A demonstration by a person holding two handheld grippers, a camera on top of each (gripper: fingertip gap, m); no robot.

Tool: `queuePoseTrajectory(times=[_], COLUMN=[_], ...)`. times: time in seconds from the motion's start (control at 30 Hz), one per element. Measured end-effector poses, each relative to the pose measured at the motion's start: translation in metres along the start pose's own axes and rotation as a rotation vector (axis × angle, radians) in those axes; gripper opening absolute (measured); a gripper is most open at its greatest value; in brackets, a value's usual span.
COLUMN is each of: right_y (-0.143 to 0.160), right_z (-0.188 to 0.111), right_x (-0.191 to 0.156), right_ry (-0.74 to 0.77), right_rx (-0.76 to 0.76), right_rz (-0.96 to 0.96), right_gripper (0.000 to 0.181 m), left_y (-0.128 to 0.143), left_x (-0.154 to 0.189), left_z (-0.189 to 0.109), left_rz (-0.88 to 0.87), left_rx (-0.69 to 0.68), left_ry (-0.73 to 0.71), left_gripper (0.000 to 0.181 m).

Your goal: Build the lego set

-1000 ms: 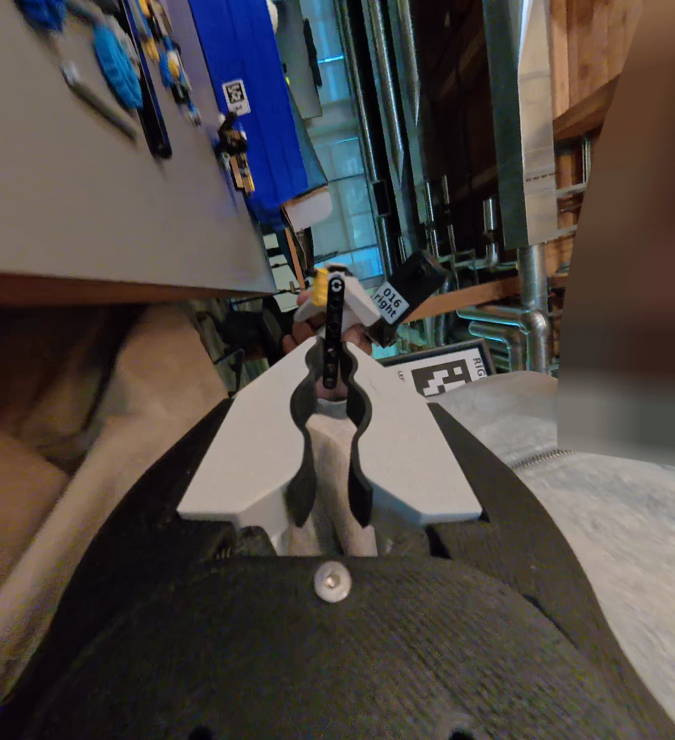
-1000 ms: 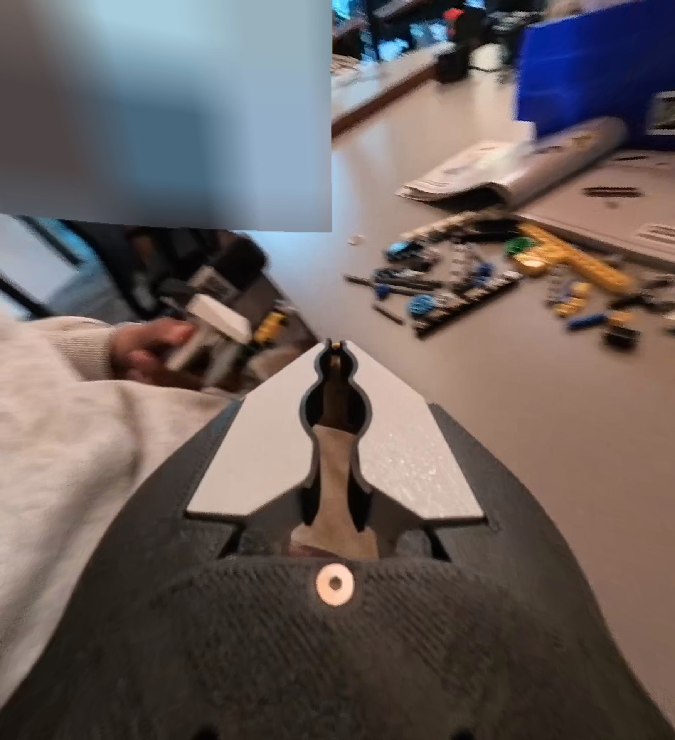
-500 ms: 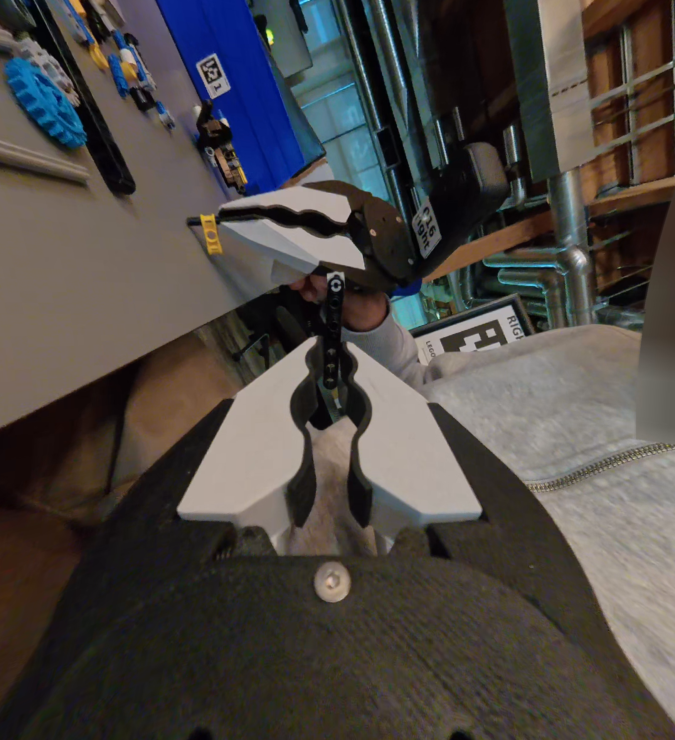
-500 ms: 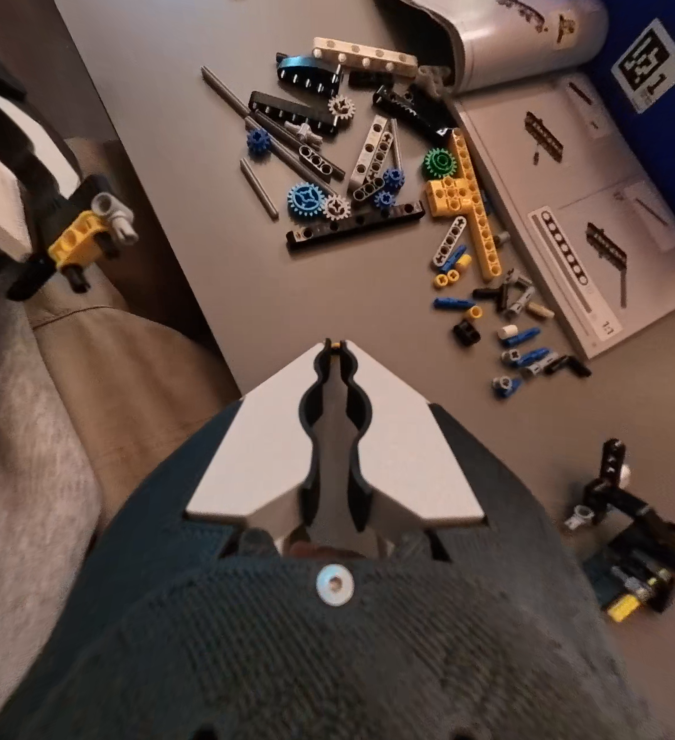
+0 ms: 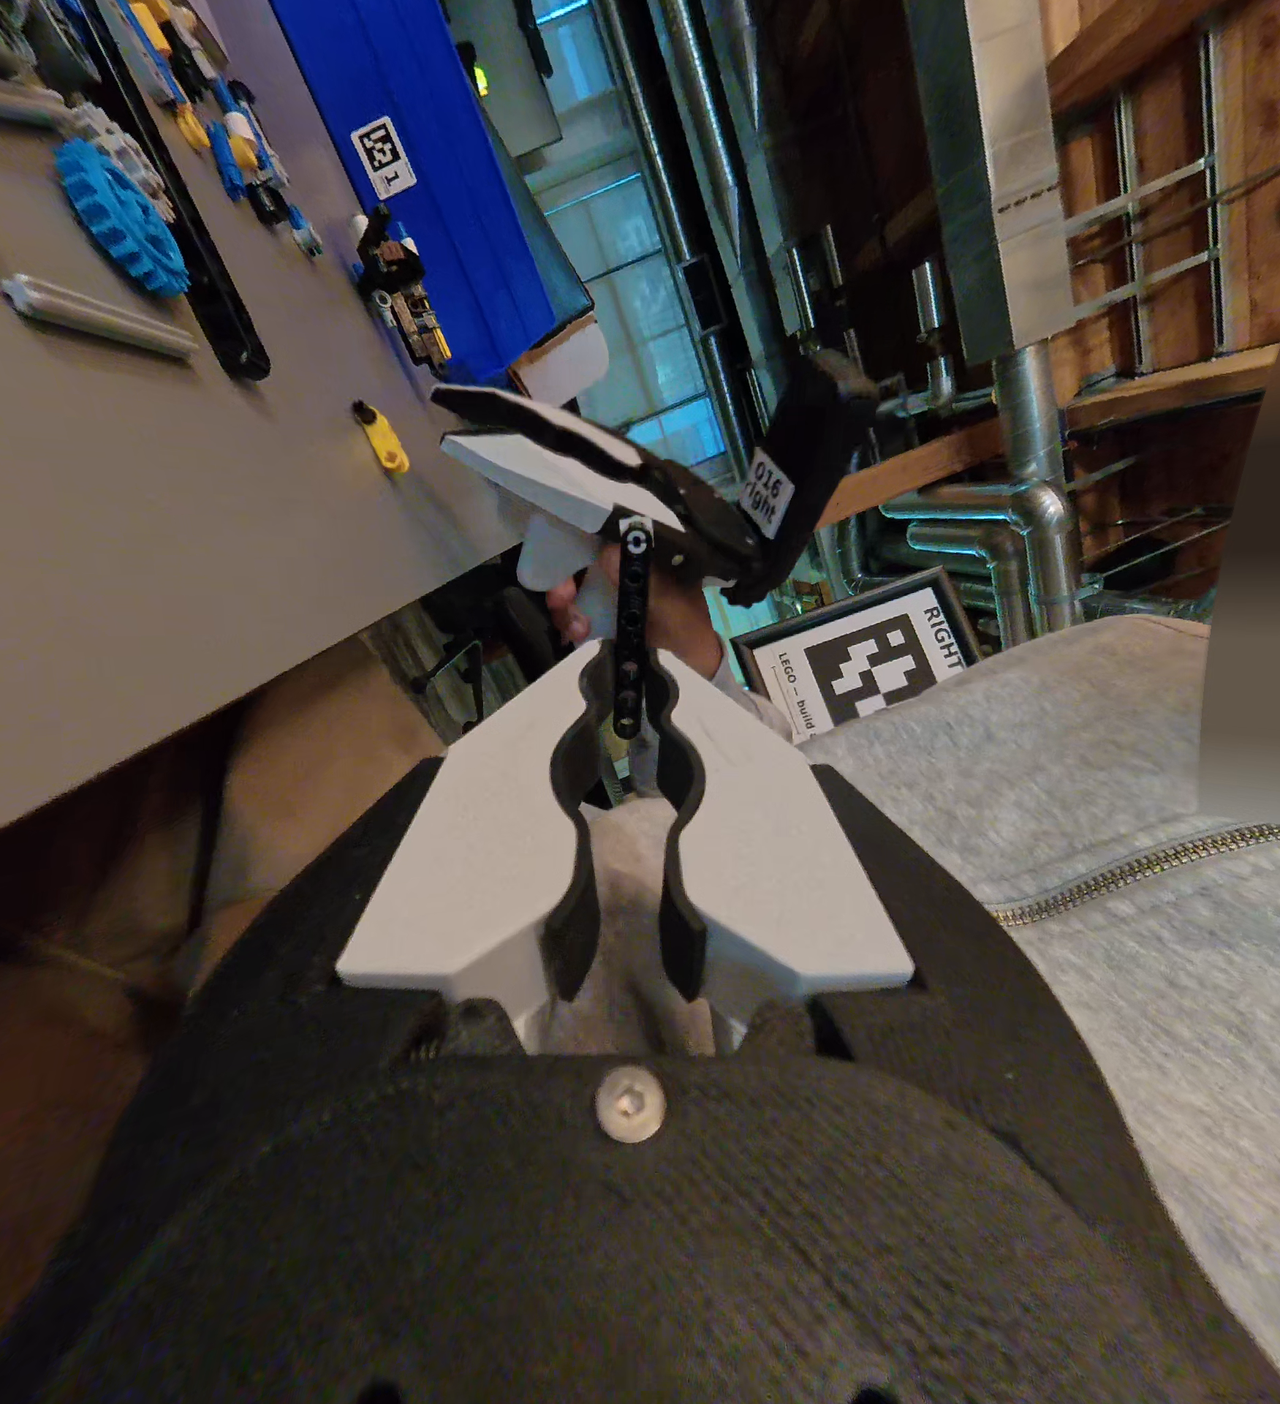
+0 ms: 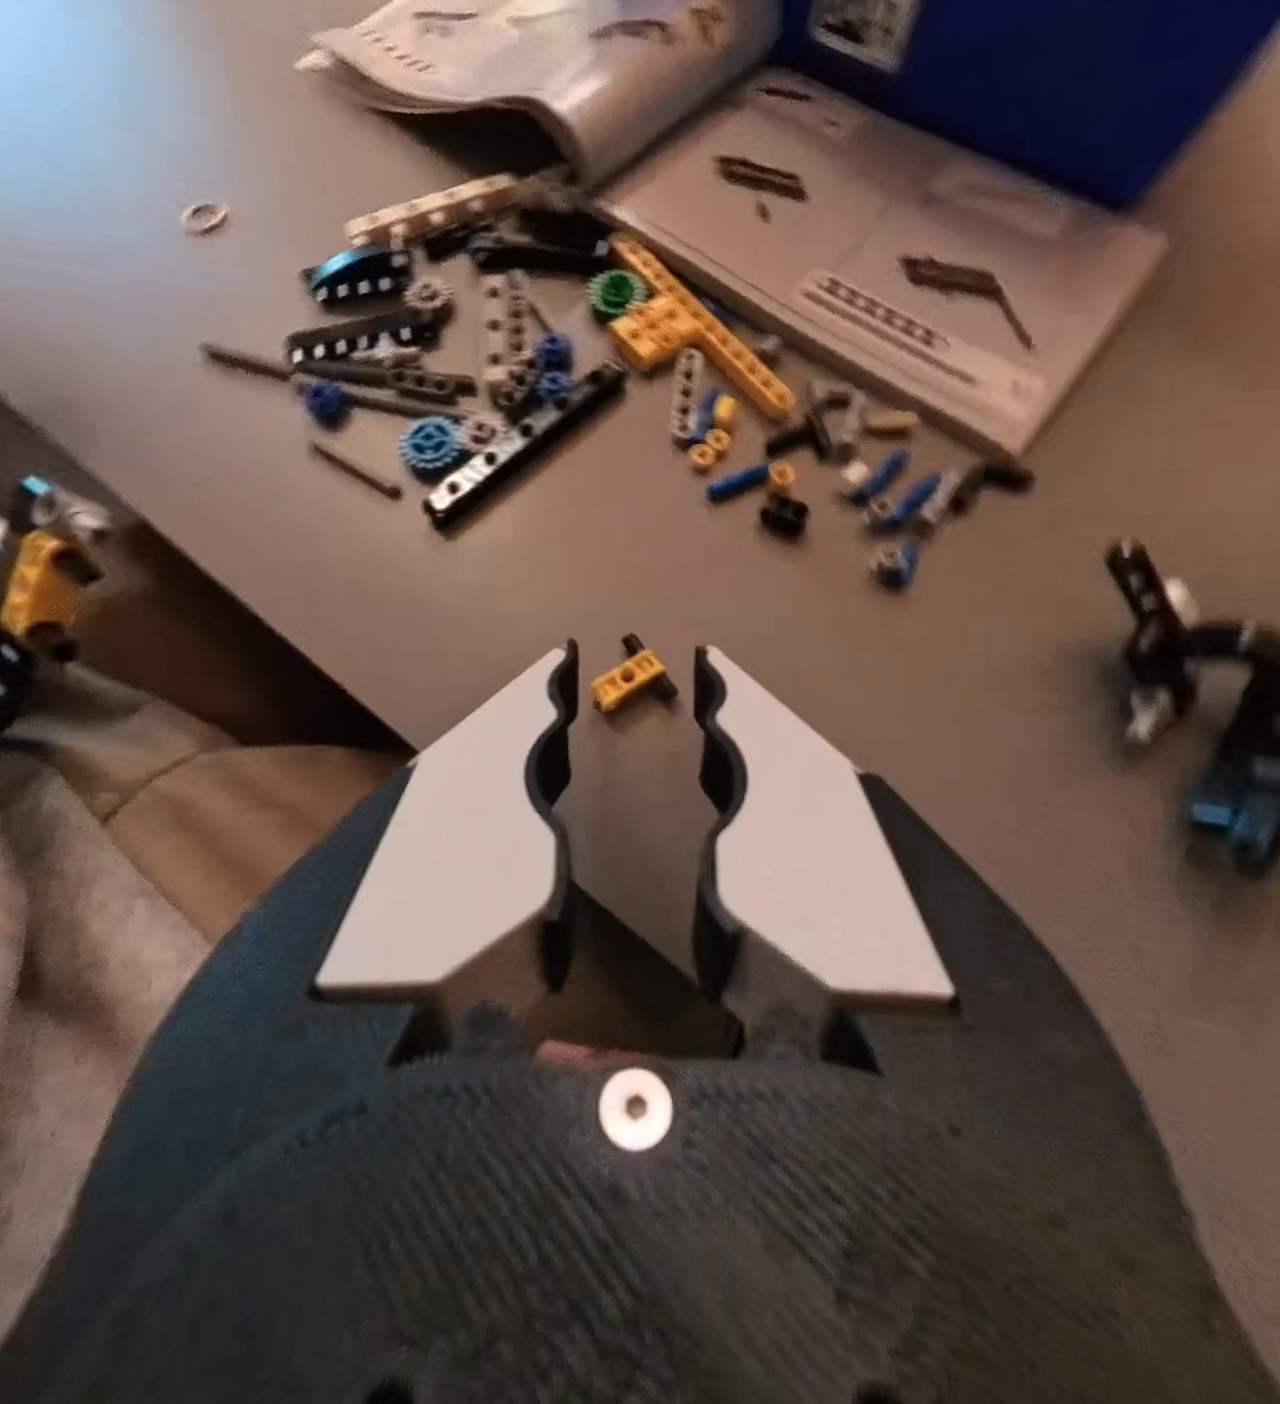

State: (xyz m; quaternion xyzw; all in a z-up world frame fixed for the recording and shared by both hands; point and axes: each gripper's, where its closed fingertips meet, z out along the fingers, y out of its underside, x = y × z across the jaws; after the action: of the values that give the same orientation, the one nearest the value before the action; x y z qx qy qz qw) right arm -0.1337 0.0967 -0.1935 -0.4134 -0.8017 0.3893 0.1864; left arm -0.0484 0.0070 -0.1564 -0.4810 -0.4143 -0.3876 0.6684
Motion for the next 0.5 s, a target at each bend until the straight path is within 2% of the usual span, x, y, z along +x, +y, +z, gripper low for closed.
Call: queuePoseTrajectory(times=[0.13, 0.2, 0.4, 0.5], right_y=[0.011, 0.008, 0.017, 0.012], right_z=[-0.006, -0.006, 0.011, 0.015], right_x=[0.013, 0.015, 0.006, -0.008], right_ry=[-0.011, -0.039, -0.061, -0.126], right_rx=[0.034, 0.062, -0.03, -0.019], right_rz=[0.281, 0.333, 0.13, 0.068], right_gripper=[0.027, 0.027, 0.03, 0.018], left_y=[-0.002, -0.002, -0.004, -0.005], left_x=[0.002, 0.003, 0.003, 0.001], left_z=[-0.002, -0.002, -0.003, -0.004], left_rz=[-0.013, -0.019, -0.022, -0.025], left_rx=[0.012, 0.012, 0.018, 0.025], left_ry=[0.013, 0.02, 0.02, 0.015], left_gripper=[0.004, 0.004, 0.005, 0.005])
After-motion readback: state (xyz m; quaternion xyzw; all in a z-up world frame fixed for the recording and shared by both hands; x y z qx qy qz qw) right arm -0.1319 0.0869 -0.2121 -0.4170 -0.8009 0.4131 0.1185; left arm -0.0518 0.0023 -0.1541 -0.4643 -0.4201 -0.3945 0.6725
